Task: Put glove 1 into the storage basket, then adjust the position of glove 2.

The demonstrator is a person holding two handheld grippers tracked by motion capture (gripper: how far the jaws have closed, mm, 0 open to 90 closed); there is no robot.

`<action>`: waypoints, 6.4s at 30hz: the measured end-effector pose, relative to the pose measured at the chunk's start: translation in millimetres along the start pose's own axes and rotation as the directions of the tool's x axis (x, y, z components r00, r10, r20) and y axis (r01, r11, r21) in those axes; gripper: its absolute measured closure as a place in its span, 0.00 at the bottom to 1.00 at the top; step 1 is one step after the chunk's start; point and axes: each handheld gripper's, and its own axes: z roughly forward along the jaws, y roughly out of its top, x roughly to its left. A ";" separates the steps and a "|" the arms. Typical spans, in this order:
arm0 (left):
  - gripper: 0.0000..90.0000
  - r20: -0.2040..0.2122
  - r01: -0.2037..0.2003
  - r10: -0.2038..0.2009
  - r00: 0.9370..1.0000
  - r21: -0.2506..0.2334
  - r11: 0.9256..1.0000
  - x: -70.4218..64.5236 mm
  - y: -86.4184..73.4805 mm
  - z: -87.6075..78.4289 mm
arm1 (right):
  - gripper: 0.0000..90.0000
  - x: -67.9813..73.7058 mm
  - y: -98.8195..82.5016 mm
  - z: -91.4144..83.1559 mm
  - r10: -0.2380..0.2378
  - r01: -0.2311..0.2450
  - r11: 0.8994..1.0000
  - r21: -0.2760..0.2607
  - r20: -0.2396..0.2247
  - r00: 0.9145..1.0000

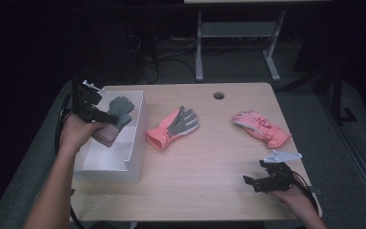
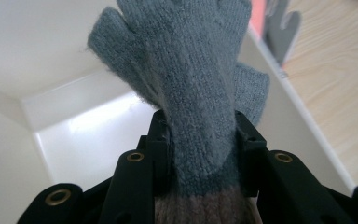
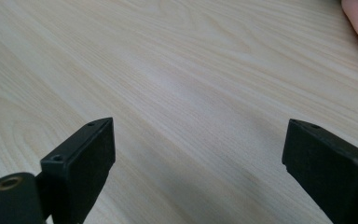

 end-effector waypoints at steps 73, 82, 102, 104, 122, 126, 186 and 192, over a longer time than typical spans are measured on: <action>0.15 0.032 -0.069 0.072 0.997 -0.088 0.994 -18.9 -3.6 13.4 | 0.10 1.7 2.0 4.7 -0.001 0.001 1.000 0.022 -0.023 1.000; 0.16 0.094 -0.135 0.147 0.985 -0.125 0.983 -67.4 12.0 20.9 | 0.10 2.2 3.0 5.3 -0.001 0.002 1.000 0.022 -0.030 1.000; 0.91 0.139 -0.244 0.262 0.955 -0.132 0.961 -145.6 40.8 61.9 | 0.10 3.7 6.4 6.6 -0.016 0.016 1.000 0.012 -0.040 0.999; 1.00 0.123 -0.246 0.262 0.957 -0.125 0.961 -149.8 43.5 70.9 | 0.10 4.1 6.7 6.8 -0.016 0.017 1.000 0.015 -0.043 0.999; 1.00 -0.019 -0.169 0.168 0.986 -0.064 0.984 -132.8 61.3 156.6 | 0.10 2.6 5.8 7.9 -0.008 0.009 1.000 0.025 -0.054 0.999; 1.00 -0.046 -0.168 0.166 0.985 -0.041 0.985 -131.2 61.3 166.0 | 0.10 1.8 6.1 7.4 -0.021 0.022 1.000 0.019 -0.055 0.998; 1.00 0.270 -0.364 0.369 0.889 -0.073 0.929 -217.4 -0.9 146.3 | 0.10 3.8 5.6 7.8 -0.021 0.022 0.999 0.025 -0.057 0.998; 1.00 0.250 -0.308 0.311 0.917 -0.052 0.950 -186.8 -7.3 153.7 | 0.10 6.5 5.1 5.9 -0.039 0.042 0.998 0.043 -0.071 0.997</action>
